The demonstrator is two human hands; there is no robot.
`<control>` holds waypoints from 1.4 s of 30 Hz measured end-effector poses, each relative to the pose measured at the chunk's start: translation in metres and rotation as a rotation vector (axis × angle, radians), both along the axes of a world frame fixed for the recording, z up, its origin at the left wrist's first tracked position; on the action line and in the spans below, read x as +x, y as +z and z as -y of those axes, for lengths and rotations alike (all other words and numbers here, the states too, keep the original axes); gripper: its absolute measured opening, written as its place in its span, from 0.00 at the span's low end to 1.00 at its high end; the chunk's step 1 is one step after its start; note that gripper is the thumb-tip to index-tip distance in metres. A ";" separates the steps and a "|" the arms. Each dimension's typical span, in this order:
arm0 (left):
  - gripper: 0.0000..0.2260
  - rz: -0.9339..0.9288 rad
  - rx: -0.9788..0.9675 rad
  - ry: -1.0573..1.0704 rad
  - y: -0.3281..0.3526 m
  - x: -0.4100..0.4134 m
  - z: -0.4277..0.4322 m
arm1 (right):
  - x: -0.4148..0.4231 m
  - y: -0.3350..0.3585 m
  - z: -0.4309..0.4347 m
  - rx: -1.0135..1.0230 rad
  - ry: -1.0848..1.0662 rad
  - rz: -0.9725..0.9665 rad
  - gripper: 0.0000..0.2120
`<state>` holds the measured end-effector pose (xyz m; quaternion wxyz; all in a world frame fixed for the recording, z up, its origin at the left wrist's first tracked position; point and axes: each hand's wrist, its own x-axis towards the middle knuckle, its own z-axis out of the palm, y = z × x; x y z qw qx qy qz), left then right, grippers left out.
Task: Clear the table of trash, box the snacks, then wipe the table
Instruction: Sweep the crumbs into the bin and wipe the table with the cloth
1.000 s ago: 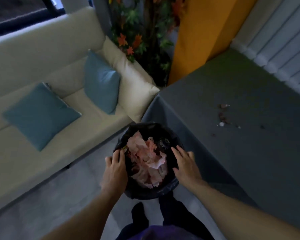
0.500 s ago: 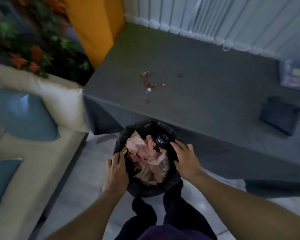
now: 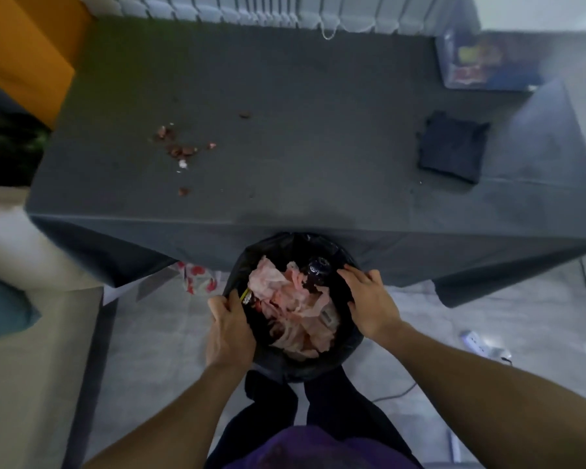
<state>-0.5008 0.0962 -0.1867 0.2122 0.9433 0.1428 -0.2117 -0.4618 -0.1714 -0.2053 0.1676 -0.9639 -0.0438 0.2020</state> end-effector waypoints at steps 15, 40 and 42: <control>0.11 -0.314 -0.191 0.220 -0.024 0.049 0.047 | 0.005 -0.012 0.058 -0.021 -0.115 0.015 0.30; 0.13 -0.389 -0.554 0.454 -0.036 0.075 0.072 | 0.244 0.041 0.159 -0.196 -0.650 -0.007 0.30; 0.14 -0.399 -0.558 0.457 -0.037 0.077 0.070 | 0.250 0.041 0.157 -0.254 -0.651 0.016 0.26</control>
